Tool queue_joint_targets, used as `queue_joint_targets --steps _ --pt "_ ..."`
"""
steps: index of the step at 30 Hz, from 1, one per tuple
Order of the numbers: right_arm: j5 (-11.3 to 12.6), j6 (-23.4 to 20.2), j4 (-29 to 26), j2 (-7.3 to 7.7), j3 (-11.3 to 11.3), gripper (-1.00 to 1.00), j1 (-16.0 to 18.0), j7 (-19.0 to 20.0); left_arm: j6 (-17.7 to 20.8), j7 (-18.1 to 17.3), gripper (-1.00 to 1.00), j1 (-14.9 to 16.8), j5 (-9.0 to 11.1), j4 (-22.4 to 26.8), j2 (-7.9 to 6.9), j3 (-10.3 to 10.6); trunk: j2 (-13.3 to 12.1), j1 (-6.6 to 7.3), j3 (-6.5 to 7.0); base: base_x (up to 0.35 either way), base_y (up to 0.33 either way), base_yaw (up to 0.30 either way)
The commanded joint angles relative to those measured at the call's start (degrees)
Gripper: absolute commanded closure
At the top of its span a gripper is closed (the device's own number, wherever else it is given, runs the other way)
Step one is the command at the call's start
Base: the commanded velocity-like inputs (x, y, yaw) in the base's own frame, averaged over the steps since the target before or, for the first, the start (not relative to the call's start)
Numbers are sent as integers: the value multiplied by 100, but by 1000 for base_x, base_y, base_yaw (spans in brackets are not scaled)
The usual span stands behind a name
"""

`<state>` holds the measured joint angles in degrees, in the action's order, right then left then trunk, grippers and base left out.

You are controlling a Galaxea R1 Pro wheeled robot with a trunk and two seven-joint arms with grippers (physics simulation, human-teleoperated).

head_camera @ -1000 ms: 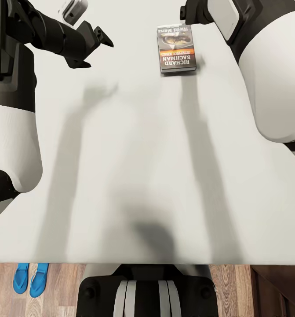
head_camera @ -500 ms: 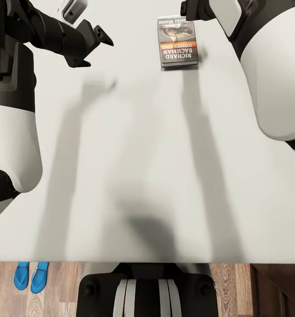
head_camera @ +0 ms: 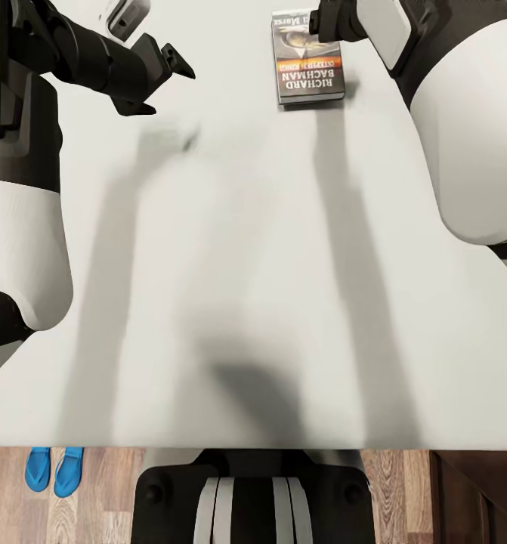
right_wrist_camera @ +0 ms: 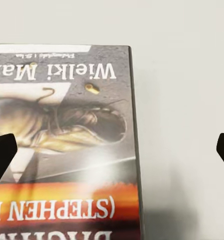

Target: In the bedroom, move the book from the bed onto either nightstand, and place the two sandals side by side next to the bed.

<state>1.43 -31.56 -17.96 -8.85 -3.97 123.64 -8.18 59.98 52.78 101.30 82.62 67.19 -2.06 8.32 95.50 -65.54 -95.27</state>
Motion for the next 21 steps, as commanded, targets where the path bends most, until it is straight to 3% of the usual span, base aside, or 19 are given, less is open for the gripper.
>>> queue_joint_targets --steps 1,21 --pt "16 -34 -5 3 -42 -100 2 -23 2 57 -100 4 55 4 -5 11 1 0 -11 0 0 0" --pt "-3 -26 12 5 -63 -100 -3 -5 2 57 -100 4 53 1 -5 11 1 0 -140 0 0 0"
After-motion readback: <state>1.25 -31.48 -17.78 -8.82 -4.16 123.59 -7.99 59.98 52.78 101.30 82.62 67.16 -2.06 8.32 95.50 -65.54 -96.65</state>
